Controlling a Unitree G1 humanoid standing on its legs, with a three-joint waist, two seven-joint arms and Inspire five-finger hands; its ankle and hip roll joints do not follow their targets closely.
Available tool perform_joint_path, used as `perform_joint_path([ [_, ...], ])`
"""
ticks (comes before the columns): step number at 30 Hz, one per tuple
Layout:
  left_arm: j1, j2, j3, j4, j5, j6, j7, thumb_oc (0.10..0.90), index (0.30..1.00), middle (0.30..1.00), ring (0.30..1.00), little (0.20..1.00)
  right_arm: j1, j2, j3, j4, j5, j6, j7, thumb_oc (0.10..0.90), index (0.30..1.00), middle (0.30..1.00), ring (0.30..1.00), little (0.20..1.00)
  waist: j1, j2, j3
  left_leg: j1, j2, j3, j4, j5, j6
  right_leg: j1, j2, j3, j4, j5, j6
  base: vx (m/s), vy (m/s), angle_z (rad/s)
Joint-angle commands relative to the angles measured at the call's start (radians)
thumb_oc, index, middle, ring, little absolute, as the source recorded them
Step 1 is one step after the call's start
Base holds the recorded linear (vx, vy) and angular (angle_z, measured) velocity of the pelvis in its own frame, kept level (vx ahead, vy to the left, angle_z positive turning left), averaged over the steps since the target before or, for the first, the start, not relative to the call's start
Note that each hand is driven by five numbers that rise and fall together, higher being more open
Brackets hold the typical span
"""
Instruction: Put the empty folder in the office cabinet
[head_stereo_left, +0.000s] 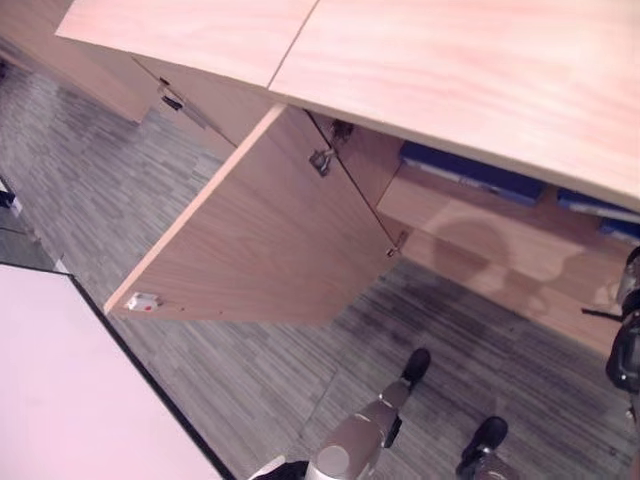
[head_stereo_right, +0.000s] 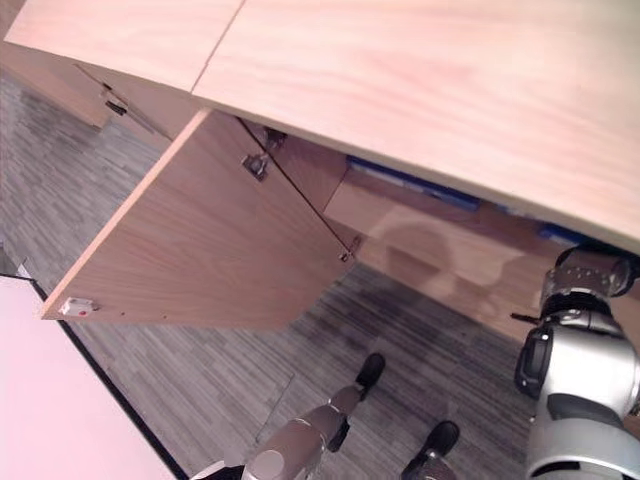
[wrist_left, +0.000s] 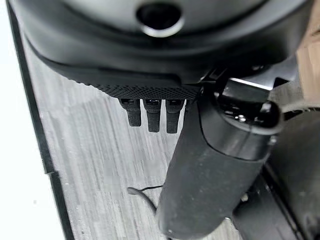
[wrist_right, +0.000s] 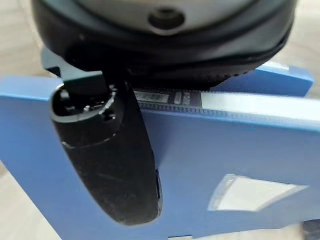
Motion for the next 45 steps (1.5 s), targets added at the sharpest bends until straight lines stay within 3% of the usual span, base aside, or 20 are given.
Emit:
perform_joint_path([
  [1, 0.025, 0.082, -0.039, 0.003, -0.031, -0.006, 0.008, 0.8, 0.9, 0.9, 0.9, 0.9, -0.152, -0.263, 0.207, -0.172, -0.098, 0.014, 0.023, 0.4, 0.3, 0.3, 0.3, 0.3, 0.055, -0.033, -0.025, 0.037, 0.098, 0.017, 0.068, -0.2, -0.039, -0.034, -0.026, 0.044, -0.043, -0.019, -0.007, 0.03, 0.054, 0.05],
  [8, 0.034, 0.071, -0.039, -0.016, -0.06, -0.01, 0.011, 0.8, 0.9, 0.9, 0.9, 0.9, -0.222, -0.363, 0.257, -0.135, -0.106, 0.024, -0.006, 0.4, 0.3, 0.3, 0.3, 0.3, 0.07, 0.0, -0.033, 0.033, 0.073, 0.01, 0.047, -0.2, -0.035, -0.073, -0.054, 0.058, -0.013, -0.036, -0.007, 0.03, 0.039, 0.12],
  [12, 0.023, 0.061, -0.037, -0.025, -0.084, -0.004, 0.006, 0.8, 0.9, 0.9, 0.9, 0.9, -0.202, -0.394, 0.247, -0.123, -0.109, 0.031, -0.012, 0.4, 0.3, 0.3, 0.3, 0.3, 0.053, 0.016, -0.029, 0.06, 0.065, 0.006, 0.02, -0.195, -0.038, -0.065, -0.058, 0.058, -0.013, -0.039, -0.007, 0.0, 0.012, 0.17],
  [32, -0.001, 0.052, -0.058, -0.034, -0.115, 0.008, -0.026, 0.8, 0.9, 0.9, 0.9, 0.9, -0.21, -0.387, 0.238, -0.122, -0.111, 0.043, -0.009, 0.4, 0.3, 0.3, 0.3, 0.3, 0.01, 0.071, -0.027, 0.111, 0.072, 0.027, -0.013, -0.19, -0.053, -0.033, -0.068, 0.073, -0.045, -0.027, 0.003, -0.02, 0.0, -0.01],
  [40, 0.008, 0.052, -0.051, -0.037, -0.134, 0.013, -0.032, 0.8, 0.9, 0.9, 0.9, 0.9, -0.221, -0.391, 0.255, -0.101, -0.127, 0.059, -0.01, 0.4, 0.3, 0.3, 0.3, 0.3, 0.007, 0.073, -0.028, 0.116, 0.076, 0.029, -0.013, -0.191, -0.054, -0.038, -0.066, 0.08, -0.042, -0.027, 0.002, 0.0, -0.008, 0.0],
  [41, 0.012, 0.049, -0.046, -0.034, -0.139, 0.017, -0.034, 0.8, 0.9, 0.9, 0.9, 0.9, -0.22, -0.392, 0.255, -0.095, -0.13, 0.064, -0.014, 0.761, 0.841, 0.841, 0.841, 0.841, 0.007, 0.072, -0.028, 0.117, 0.077, 0.029, -0.013, -0.191, -0.055, -0.035, -0.065, 0.079, -0.045, -0.028, 0.0, 0.01, -0.04, 0.0],
  [42, 0.014, 0.047, -0.045, -0.032, -0.138, 0.017, -0.033, 0.8, 0.9, 0.9, 0.9, 0.9, -0.222, -0.395, 0.252, -0.09, -0.132, 0.069, -0.019, 0.8, 0.9, 0.9, 0.9, 0.9, 0.005, 0.072, -0.028, 0.119, 0.077, 0.027, -0.014, -0.191, -0.056, -0.034, -0.064, 0.078, -0.045, -0.028, -0.001, 0.01, -0.039, -0.01],
  [45, 0.018, 0.041, -0.037, -0.035, -0.157, 0.028, -0.029, 0.8, 0.9, 0.9, 0.9, 0.9, -0.238, -0.415, 0.257, 0.023, -0.167, 0.136, -0.075, 0.8, 0.9, 0.9, 0.9, 0.9, 0.003, 0.06, -0.03, 0.126, 0.08, 0.023, -0.014, -0.192, -0.057, -0.025, -0.06, 0.072, -0.048, -0.027, -0.003, 0.0, 0.0, 0.0],
])
